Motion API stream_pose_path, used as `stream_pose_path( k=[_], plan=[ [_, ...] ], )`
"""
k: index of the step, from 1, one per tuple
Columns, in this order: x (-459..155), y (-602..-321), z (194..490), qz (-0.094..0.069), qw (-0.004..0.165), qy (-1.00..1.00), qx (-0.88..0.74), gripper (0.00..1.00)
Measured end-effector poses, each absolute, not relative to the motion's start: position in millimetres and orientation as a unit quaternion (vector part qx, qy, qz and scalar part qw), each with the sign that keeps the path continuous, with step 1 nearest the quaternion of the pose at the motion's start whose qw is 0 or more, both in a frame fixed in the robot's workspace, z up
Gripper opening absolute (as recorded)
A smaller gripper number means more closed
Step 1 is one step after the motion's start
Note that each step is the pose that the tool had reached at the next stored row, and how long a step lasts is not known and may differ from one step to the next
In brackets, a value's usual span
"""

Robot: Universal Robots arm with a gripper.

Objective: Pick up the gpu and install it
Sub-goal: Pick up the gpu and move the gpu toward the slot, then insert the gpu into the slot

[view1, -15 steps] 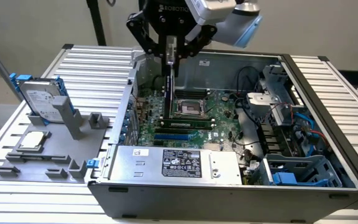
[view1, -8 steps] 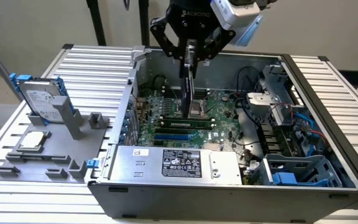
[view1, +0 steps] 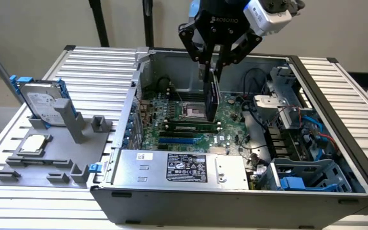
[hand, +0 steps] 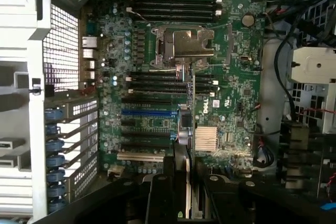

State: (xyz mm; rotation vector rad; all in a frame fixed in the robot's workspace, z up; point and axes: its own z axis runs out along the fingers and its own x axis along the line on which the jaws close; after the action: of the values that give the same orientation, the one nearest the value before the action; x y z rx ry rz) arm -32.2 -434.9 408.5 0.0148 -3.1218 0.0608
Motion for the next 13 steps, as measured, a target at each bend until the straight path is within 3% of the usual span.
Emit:
stream_pose_path(
  k=[13],
  plan=[
    [-31.8,-434.9,408.7,0.020,0.011,-1.000,0.005,0.26]
  ],
)
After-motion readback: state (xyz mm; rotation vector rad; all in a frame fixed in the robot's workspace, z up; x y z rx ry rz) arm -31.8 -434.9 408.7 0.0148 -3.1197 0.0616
